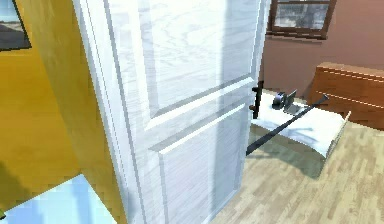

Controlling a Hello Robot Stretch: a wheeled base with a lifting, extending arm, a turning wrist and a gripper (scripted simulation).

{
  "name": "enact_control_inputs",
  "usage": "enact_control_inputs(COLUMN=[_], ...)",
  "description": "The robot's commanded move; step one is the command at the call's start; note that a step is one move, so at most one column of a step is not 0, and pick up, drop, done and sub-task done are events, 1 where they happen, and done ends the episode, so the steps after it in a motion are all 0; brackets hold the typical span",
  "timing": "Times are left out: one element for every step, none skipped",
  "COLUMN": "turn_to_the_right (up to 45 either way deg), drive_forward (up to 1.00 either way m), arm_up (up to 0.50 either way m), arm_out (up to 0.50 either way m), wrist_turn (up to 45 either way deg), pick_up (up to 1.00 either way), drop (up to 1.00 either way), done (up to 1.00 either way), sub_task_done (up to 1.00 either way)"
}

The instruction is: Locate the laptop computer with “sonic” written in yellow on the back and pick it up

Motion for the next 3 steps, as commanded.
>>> enact_control_inputs(turn_to_the_right=[-45.0, 24.0, 0.0], drive_forward=[0.00, 0.00, 0.20], arm_up=[0.00, 0.00, 0.00], arm_out=[0.00, 0.00, 0.00], wrist_turn=[0.0, 0.0, 0.0], pick_up=[0.00, 0.00, 0.00], drop=[0.00, 0.00, 0.00], done=[0.00, 0.00, 0.00], sub_task_done=[0.00, 0.00, 0.00])
